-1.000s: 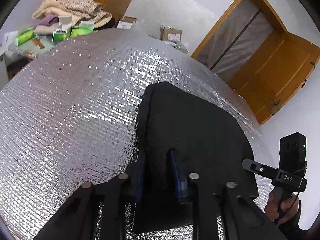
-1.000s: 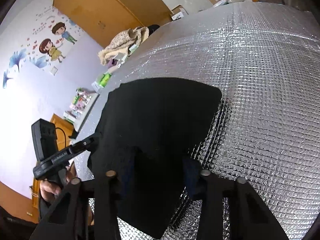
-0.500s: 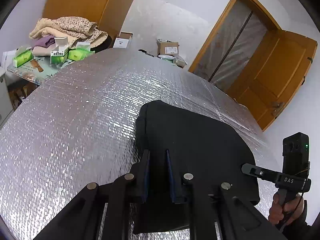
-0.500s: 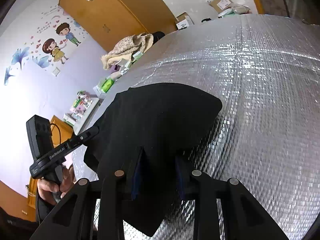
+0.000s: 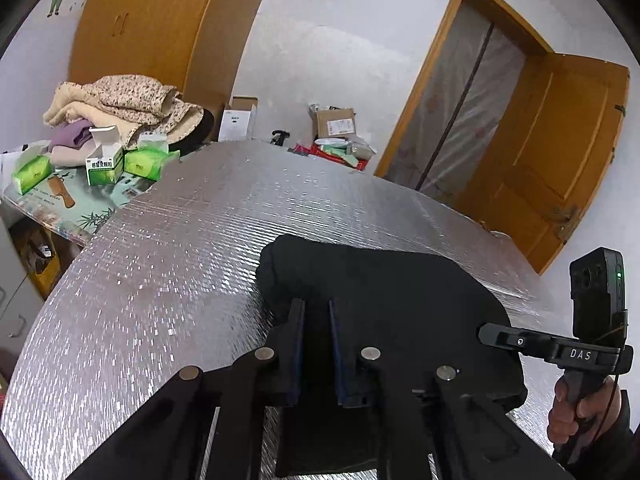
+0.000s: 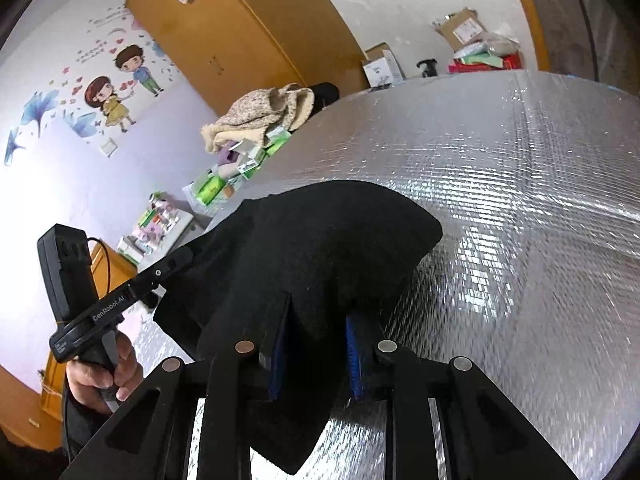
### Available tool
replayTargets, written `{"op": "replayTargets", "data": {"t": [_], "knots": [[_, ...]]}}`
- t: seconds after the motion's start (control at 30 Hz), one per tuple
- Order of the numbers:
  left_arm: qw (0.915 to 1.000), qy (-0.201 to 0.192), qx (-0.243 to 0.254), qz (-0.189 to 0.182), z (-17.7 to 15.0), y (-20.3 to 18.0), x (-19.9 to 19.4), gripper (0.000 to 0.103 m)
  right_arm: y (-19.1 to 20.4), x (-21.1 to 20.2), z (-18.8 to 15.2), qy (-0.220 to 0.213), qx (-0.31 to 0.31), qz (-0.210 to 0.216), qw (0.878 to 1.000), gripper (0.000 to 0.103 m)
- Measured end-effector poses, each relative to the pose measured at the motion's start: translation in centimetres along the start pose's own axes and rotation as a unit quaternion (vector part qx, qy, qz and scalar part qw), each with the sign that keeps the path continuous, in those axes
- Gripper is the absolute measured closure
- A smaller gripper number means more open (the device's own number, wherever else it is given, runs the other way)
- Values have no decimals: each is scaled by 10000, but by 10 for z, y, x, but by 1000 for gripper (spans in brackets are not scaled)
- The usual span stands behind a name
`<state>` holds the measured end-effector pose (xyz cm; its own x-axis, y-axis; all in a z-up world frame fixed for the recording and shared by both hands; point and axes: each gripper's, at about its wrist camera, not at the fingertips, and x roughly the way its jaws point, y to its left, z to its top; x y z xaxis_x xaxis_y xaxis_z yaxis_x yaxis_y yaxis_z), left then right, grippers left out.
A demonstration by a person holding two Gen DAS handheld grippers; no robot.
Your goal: Fold clothes
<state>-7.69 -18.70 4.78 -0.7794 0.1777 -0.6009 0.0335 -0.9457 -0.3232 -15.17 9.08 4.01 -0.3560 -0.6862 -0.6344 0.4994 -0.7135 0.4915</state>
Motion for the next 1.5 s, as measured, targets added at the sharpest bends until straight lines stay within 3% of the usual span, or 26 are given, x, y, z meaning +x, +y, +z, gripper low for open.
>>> {"op": "replayTargets", "data": {"t": [0.2,0.33,0.43,0.57,0.67,0.77,0.83,0.9,1.13,1.5], "knots": [[9999,-11,-127,73,18,24,31,92,-14,28,28,-51,74,-96,9999,77],[9993,134,-329,145,19,39,47,91,-26,47,40,125,257,-178,9994,71],[9987,174,-469,111,12,48,40,91,-27,43,37,127,230,-245,9994,67],[9971,-217,-693,226,8,55,5,91,-16,18,27,-185,-44,-382,9991,67],[9976,-310,-600,157,8,44,-4,91,-3,9,15,-270,-219,-290,9990,68],[9992,25,-333,232,4,30,16,91,5,23,2,-12,-430,-407,9982,71],[9985,305,-373,276,-3,31,35,91,5,33,-5,171,-455,-523,9974,71],[9981,330,-453,274,-9,34,40,91,3,31,-9,188,-370,-515,9978,71],[9985,151,-347,408,-20,7,2,91,14,-7,-26,-59,-693,-628,9956,71],[9964,158,251,789,-78,-67,-38,91,24,-65,-94,-191,-936,-776,9924,71]]}}
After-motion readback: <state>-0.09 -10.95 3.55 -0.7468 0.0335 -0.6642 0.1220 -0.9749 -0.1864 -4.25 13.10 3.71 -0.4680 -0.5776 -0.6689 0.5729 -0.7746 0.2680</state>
